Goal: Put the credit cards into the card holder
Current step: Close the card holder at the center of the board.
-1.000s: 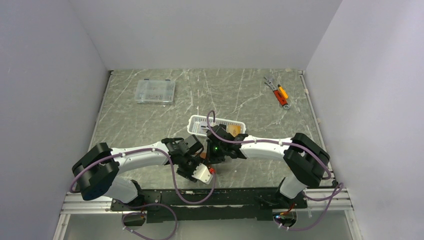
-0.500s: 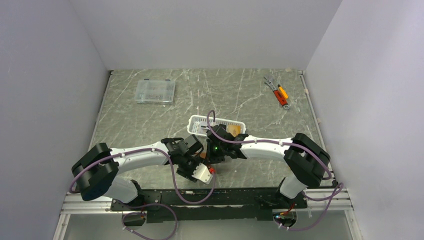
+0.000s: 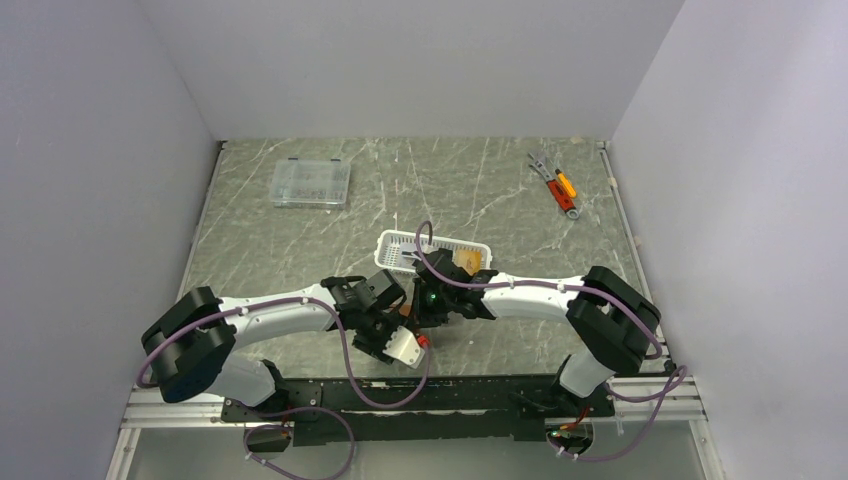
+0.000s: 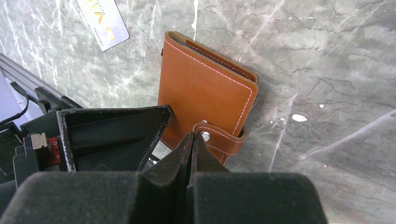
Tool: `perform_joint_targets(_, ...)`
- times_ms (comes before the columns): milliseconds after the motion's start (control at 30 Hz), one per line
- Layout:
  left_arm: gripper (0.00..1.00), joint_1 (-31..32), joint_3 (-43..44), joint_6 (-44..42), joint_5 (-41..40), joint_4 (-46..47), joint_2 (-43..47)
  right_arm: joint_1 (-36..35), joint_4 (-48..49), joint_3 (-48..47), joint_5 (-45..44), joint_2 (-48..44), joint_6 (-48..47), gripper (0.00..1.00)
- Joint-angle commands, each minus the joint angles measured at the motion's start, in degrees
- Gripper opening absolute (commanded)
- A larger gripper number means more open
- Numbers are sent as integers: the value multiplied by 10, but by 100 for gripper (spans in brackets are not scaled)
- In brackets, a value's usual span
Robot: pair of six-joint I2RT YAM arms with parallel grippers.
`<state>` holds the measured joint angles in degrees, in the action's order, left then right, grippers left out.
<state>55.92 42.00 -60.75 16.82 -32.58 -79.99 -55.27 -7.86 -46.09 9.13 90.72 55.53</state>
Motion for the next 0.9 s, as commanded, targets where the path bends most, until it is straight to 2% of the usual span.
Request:
perform_joint_targets(0,57,5,-7,1,-3,16,6,2,54,-7,23,-17,18,0)
perform_joint_targets(867,57,8,-1,0,-6,14,5,6,57,-16,41,25,23,0)
